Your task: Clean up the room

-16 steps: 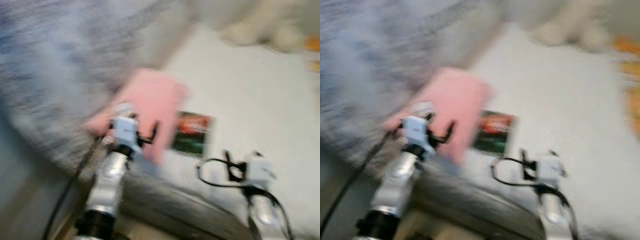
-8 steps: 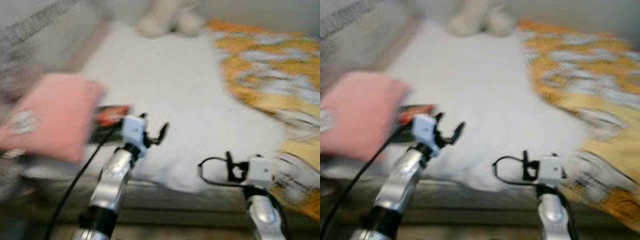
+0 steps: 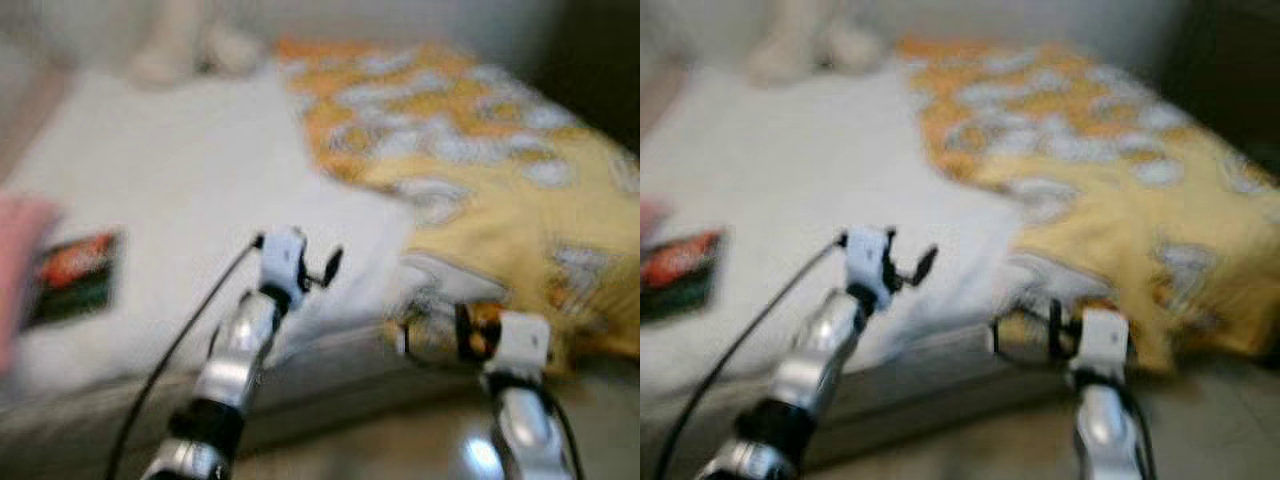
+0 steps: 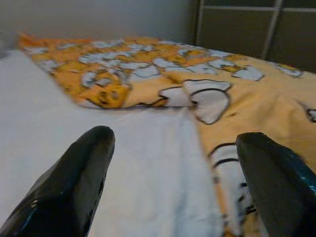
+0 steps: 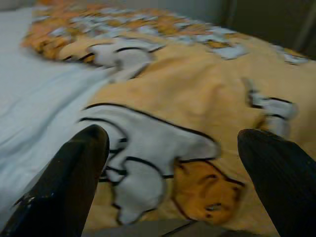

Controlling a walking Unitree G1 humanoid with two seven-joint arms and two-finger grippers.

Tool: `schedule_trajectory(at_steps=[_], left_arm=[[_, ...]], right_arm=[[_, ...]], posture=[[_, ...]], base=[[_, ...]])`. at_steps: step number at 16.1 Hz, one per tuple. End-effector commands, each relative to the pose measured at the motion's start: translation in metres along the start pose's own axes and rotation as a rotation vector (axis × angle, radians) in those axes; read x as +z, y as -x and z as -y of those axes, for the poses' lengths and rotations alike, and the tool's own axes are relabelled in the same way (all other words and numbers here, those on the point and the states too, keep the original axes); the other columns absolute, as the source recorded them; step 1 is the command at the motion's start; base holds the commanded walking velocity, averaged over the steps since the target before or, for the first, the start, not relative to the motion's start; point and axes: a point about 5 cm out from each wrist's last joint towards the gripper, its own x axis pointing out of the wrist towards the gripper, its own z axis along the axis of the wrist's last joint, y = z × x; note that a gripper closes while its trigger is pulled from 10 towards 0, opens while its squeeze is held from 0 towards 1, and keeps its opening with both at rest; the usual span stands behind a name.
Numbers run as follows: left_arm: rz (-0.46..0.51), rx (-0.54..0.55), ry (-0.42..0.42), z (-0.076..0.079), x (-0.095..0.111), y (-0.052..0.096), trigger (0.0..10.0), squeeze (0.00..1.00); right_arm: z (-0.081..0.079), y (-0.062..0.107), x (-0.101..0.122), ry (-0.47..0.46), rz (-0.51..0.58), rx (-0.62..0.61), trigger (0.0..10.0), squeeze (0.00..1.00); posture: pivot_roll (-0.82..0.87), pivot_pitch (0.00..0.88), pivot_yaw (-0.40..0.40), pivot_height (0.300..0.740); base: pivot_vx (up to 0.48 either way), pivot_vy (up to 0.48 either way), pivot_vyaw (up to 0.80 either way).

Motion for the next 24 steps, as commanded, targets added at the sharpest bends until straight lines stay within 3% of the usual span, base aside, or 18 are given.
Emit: schedule_trajectory(at_steps=[1,3,4,6,10,13,16,17,19,20,21,22,24], left_arm=[[-0.047,0.056,0.064,-0.008,-0.006,-0.001,10.0,0.00],[-0.104,0.112,0.186,-0.016,-0.020,0.001,10.0,0.00],[-0.108,0.119,0.196,-0.017,-0.021,0.001,10.0,0.00],[-0.080,0.065,0.125,-0.009,-0.016,-0.002,10.0,0.00],[-0.082,0.050,0.071,-0.009,-0.014,-0.006,10.0,0.00],[-0.206,0.063,0.034,-0.019,-0.027,-0.008,10.0,0.00],[-0.438,0.108,-0.029,-0.029,-0.055,-0.004,10.0,0.00],[-0.469,0.125,-0.020,-0.030,-0.057,-0.005,10.0,0.00],[-0.500,0.102,-0.003,-0.025,-0.059,-0.006,10.0,0.00],[-0.560,0.080,-0.017,-0.020,-0.067,-0.003,10.0,0.00],[-0.587,0.083,-0.003,-0.019,-0.071,-0.001,10.0,0.00],[-0.589,0.073,0.066,-0.013,-0.072,-0.003,10.0,0.00],[-0.608,0.064,0.068,-0.006,-0.077,-0.002,10.0,0.00]], right_arm=[[-0.002,-0.004,0.008,-0.042,0.052,-0.010,10.0,0.00],[0.001,-0.010,0.021,-0.300,0.115,-0.069,10.0,0.00],[0.002,-0.011,0.021,-0.310,0.111,-0.070,10.0,0.00],[0.000,-0.008,0.010,-0.202,0.059,-0.031,10.0,0.00],[-0.004,-0.007,0.001,-0.140,0.024,0.002,10.0,0.00],[-0.005,-0.001,-0.002,-0.117,-0.004,0.032,10.0,0.00],[-0.002,0.011,-0.019,-0.075,-0.070,0.062,10.0,0.00],[0.000,0.013,-0.021,-0.067,-0.075,0.058,10.0,0.00],[0.005,0.019,-0.021,-0.056,-0.079,0.057,10.0,0.00],[0.007,0.023,-0.020,-0.049,-0.080,0.068,10.0,0.00],[0.007,0.026,-0.020,-0.043,-0.084,0.079,10.0,0.00],[0.007,0.030,-0.021,-0.022,-0.086,0.101,10.0,0.00],[0.011,0.035,-0.024,-0.020,-0.100,0.097,10.0,0.00]], posture=[[-0.01,0.000,0.028,0.740],[-0.01,0.000,0.031,0.740],[-0.01,0.000,0.031,0.740],[-0.01,0.000,0.033,0.740],[-0.02,0.000,0.038,0.740],[-0.03,0.000,0.034,0.740],[-0.04,0.000,0.026,0.740],[-0.05,0.000,0.026,0.740],[-0.08,0.000,0.025,0.740],[-0.09,0.000,0.015,0.740],[-0.09,0.000,0.015,0.740],[-0.11,0.000,0.016,0.740],[-0.11,0.000,0.004,0.740]], base=[[0.431,0.000,0.00],[0.433,0.000,0.00],[0.435,0.000,0.00],[0.433,0.000,-0.34],[0.433,0.000,-0.36],[0.000,0.000,-0.50],[0.000,0.000,-0.74],[0.000,0.000,-0.67],[0.000,0.000,0.00],[0.000,0.000,0.00],[0.000,0.000,0.00],[0.000,0.000,0.00],[0.000,0.000,0.00]])
